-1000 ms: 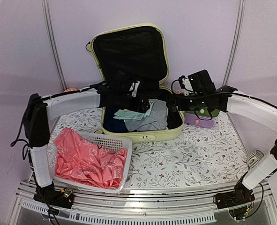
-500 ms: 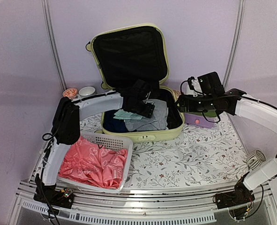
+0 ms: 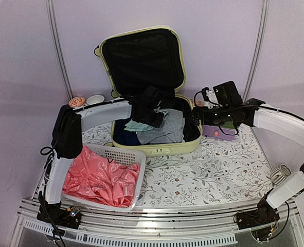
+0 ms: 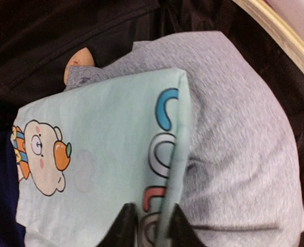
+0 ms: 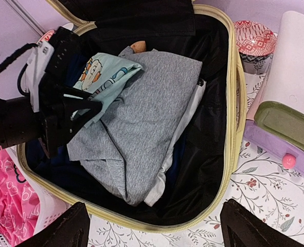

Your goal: Open, take out, and arrange the luggage

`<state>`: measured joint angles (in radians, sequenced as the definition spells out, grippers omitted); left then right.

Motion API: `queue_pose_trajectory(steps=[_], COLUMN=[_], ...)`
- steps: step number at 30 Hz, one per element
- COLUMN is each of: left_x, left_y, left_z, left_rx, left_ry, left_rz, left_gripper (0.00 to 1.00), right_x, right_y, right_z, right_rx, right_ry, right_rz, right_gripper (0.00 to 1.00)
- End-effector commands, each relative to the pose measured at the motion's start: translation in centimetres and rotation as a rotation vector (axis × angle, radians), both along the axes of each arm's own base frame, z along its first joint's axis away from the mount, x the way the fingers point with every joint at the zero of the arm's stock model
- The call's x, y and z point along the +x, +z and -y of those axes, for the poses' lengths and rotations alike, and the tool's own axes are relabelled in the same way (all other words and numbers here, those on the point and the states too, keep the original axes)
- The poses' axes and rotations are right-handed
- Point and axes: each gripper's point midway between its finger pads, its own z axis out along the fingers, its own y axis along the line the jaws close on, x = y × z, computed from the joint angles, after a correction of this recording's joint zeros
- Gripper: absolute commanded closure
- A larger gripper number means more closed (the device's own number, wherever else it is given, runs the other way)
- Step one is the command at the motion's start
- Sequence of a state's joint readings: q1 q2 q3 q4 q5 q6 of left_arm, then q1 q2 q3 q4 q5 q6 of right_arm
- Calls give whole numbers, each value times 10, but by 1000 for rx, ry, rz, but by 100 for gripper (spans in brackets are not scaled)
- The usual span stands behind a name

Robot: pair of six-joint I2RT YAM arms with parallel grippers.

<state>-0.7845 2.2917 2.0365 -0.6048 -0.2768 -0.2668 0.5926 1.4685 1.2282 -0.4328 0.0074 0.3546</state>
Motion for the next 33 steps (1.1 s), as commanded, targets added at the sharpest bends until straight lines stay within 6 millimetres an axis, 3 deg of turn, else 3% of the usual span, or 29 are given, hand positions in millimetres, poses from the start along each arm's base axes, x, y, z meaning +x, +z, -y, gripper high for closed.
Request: queue_pose_trajectory(steps=[1, 5, 13, 14, 15, 19, 22, 25, 33], left_x=[-9, -10, -38, -47, -54, -85, -112, -138, -199], left_y=[30, 51, 116, 144, 154, 181, 202, 213, 214], left_z=[-5, -9, -30, -39, -47, -80, -109, -140, -216], left_rx=[-13, -24, -90, -140, -170, -324, -426, -491, -526], left_ry=[0, -7, -63, -70, -77, -114, -122, -101, 31], left_rz=[27, 59, 89, 111, 104, 35, 10, 0, -36], left_gripper=[89, 100, 100, 100, 100, 100, 100, 100, 100], right_x=[5, 4, 1, 0, 0, -2, -6, -6, -8], right_y=[4, 2, 4, 3, 3, 5, -4, -3, -2], right_z=[-5, -6, -8, -9, -10, -16, -19, -22, -30], right_rx=[27, 30, 48, 53, 58, 98, 108, 125, 168], right_ry=[13, 18, 29, 30, 33, 56, 68, 77, 106], right_rz=[8, 1, -7, -11, -13, -13, -36, -39, -48], right_gripper=[10, 10, 10, 10, 10, 10, 11, 11, 12])
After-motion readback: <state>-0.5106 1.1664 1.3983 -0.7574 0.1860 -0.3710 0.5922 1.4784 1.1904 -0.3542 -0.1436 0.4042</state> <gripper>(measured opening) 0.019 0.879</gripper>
